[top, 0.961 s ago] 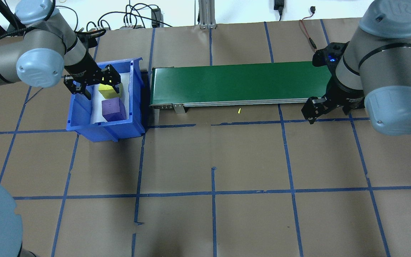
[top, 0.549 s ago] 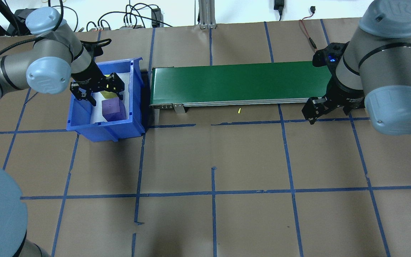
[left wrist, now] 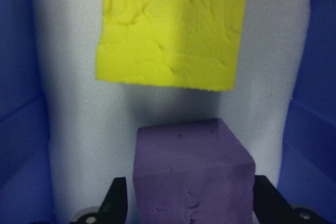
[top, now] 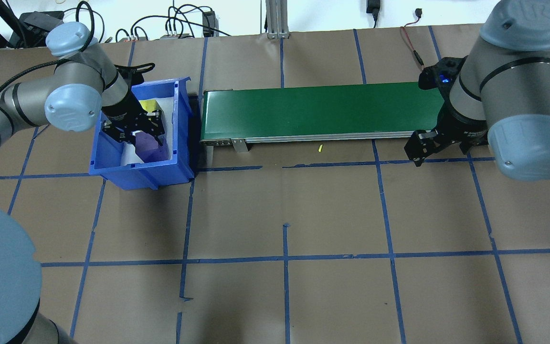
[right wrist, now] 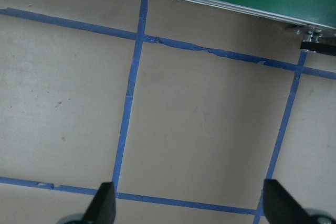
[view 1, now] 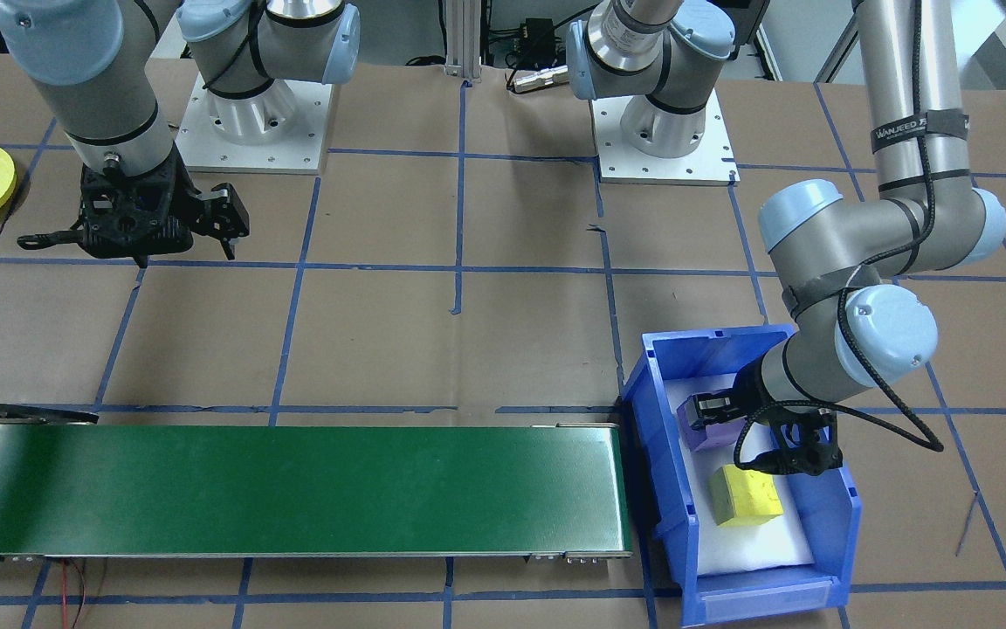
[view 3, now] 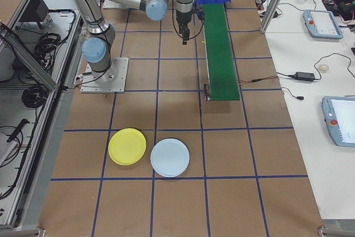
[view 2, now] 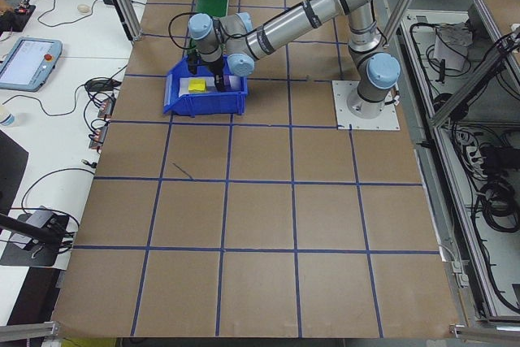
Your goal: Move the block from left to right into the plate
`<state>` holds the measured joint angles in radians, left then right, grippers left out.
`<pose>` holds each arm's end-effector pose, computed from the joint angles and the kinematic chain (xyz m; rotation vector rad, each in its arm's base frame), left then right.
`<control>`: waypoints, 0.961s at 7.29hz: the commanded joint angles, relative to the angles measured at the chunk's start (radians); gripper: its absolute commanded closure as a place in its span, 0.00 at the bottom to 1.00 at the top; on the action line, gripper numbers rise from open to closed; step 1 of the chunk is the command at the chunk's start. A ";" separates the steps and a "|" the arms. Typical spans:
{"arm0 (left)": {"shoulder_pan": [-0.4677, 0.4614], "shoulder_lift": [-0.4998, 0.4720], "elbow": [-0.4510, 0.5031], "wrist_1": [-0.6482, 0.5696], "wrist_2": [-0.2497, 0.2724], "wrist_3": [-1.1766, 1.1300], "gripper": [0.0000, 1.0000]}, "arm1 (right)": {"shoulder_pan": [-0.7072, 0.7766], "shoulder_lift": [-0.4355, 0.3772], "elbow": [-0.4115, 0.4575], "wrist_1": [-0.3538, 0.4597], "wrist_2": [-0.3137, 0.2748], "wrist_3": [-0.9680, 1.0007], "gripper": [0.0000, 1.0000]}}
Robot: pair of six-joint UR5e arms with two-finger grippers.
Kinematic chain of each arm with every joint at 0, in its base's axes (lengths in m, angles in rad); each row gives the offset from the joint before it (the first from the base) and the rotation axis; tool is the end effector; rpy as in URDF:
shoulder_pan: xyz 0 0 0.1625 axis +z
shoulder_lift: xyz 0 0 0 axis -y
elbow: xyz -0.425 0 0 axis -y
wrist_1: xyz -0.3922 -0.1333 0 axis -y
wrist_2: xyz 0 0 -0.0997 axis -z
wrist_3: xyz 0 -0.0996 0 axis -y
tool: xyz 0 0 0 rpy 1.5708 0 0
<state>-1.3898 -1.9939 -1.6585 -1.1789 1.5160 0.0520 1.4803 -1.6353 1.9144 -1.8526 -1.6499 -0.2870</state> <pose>-0.0278 -0.6189 0.2477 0.2028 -3.0619 -0.1716 0.0843 -0.4591 0.3796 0.3003 -3.0486 -0.0187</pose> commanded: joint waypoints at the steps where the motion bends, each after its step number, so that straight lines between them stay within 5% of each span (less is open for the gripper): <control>1: -0.006 0.052 0.092 -0.109 -0.003 -0.061 0.72 | 0.000 0.000 0.000 0.000 -0.001 0.000 0.00; 3: -0.017 0.119 0.163 -0.226 -0.026 -0.070 0.72 | 0.000 0.000 0.000 -0.002 0.001 -0.006 0.00; 7: -0.231 0.066 0.187 -0.104 -0.019 -0.080 0.73 | 0.000 0.002 0.000 -0.005 0.002 -0.009 0.00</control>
<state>-1.5725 -1.8936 -1.4710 -1.3376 1.4968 -0.0291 1.4803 -1.6343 1.9144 -1.8568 -1.6487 -0.2954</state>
